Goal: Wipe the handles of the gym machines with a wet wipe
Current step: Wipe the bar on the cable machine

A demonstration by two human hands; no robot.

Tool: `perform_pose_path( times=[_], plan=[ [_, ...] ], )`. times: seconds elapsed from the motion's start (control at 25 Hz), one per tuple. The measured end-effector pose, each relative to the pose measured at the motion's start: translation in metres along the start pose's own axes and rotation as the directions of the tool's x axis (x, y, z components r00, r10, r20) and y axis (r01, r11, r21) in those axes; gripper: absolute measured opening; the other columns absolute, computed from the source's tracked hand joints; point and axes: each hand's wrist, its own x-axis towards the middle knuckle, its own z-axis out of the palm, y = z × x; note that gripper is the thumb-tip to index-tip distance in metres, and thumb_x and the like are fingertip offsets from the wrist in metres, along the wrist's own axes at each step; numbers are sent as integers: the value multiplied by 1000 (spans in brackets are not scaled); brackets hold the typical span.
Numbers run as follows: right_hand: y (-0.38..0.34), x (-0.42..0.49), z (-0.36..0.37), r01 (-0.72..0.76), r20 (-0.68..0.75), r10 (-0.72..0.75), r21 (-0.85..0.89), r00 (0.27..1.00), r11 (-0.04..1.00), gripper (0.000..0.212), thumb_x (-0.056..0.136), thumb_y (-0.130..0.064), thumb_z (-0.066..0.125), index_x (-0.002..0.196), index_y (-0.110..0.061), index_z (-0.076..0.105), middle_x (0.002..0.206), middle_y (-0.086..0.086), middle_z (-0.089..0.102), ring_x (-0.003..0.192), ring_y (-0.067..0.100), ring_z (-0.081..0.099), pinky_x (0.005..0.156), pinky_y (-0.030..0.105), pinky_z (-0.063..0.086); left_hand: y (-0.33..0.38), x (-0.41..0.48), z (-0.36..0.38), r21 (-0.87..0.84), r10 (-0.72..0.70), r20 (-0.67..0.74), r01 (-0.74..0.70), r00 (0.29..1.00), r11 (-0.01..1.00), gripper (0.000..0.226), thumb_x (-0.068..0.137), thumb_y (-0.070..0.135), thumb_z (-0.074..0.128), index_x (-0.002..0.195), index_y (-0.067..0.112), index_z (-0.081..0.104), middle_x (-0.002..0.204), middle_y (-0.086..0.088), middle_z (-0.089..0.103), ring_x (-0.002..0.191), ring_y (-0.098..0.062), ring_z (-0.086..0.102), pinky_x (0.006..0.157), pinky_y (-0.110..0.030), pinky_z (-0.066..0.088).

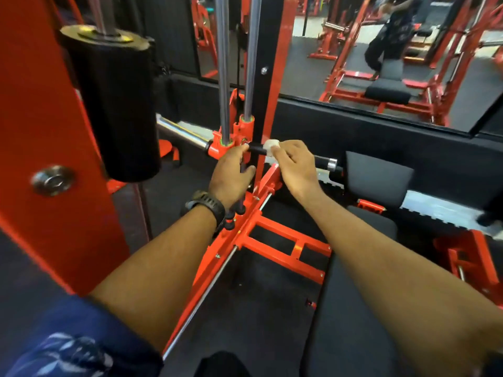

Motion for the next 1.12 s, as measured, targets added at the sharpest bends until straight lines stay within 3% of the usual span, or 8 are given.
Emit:
perform_pose_path(
  times=[0.08,0.2,0.28,0.32,0.48,0.72,0.96,1.12],
  plan=[
    [10,12,7,133,95,-117,-179,989,975,27,103,-32,50,104,-18,73,111,-3,58,101,4,53,87,13,37,-18,16,10,151,65,86,-78,994,985,61,89,15,67,147,8,47,152,-11,45,144,-26,36,120,-29,23],
    [27,34,20,331,239,-276,-237,931,913,20,100,-15,50,96,-9,68,100,9,61,97,29,58,85,29,39,-43,35,15,516,161,217,-253,963,819,74,86,20,66,153,7,36,163,-15,26,153,-32,16,123,-42,9],
    [18,46,22,173,310,-124,-137,943,975,16,95,-18,50,87,-17,64,92,7,64,91,32,62,80,26,43,-56,58,5,719,327,269,-415,906,557,80,81,24,68,153,9,37,164,-14,23,153,-32,15,122,-51,12],
    [19,54,22,55,322,-7,-140,947,989,15,94,-25,49,86,-21,61,93,5,66,91,29,63,79,29,46,-57,65,-1,747,338,275,-422,900,514,82,81,26,68,154,10,35,164,-14,21,153,-32,14,122,-52,12],
    [16,57,13,-10,257,88,-293,962,956,20,94,-31,43,91,-14,54,81,4,66,79,26,63,70,37,46,-42,63,-26,771,119,349,-357,929,527,84,93,35,58,160,17,10,168,-8,-3,154,-28,-6,123,-48,2],
    [8,63,18,80,197,-16,-323,980,943,20,101,-25,42,103,-10,54,96,8,63,84,28,59,77,44,47,-35,68,-24,716,148,330,-349,932,604,84,93,35,57,160,19,10,168,-5,-7,154,-23,-10,124,-46,2],
    [41,91,42,123,265,-13,-401,964,908,25,104,-31,39,111,-14,55,101,0,60,84,19,59,61,23,40,-62,81,7,786,165,333,-370,928,495,87,93,39,58,160,18,7,167,-9,-11,154,-27,-14,125,-50,1],
    [47,103,63,91,236,2,-382,972,920,22,99,-35,41,102,-18,55,91,3,65,82,23,60,71,41,47,-82,88,18,830,190,321,-372,928,415,88,93,39,57,160,16,4,166,-11,-16,153,-30,-18,123,-51,-4]
  ],
)
